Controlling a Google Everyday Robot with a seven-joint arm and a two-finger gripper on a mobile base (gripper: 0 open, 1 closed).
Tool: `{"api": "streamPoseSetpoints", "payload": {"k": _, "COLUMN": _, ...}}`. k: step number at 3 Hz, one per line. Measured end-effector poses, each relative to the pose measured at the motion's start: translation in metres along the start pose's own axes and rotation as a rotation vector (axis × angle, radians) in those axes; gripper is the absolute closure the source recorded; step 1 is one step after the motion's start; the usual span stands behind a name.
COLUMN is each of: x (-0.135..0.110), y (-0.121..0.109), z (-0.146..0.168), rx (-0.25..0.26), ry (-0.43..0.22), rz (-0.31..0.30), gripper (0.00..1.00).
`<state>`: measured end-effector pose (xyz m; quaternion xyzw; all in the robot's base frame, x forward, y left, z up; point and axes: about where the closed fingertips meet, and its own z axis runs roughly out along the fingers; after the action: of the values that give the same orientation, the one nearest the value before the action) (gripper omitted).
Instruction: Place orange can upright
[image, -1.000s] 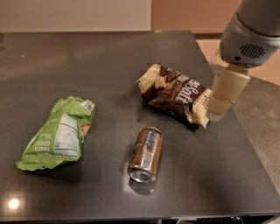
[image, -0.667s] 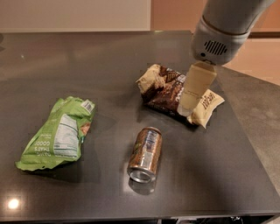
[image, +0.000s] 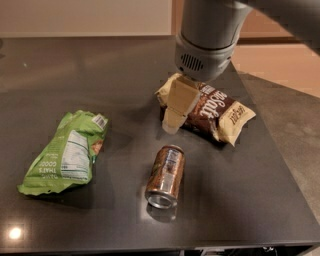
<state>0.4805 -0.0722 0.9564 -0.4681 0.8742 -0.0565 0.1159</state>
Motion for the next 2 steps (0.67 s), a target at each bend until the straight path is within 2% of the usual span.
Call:
{"api": "streamPoseSetpoints", "payload": {"k": 1, "x": -0.0012, "y": 0.0132, "z": 0.0000, "rx": 0.060, "ry": 0.030, "rz": 0.113, "gripper": 0.00}}
{"api": "streamPoseSetpoints", "payload": {"k": 2, "x": -0.0043, "y": 0.0125, "z": -0.0008, "rx": 0.066, "ry": 0.013, "rz": 0.205, "gripper": 0.00}}
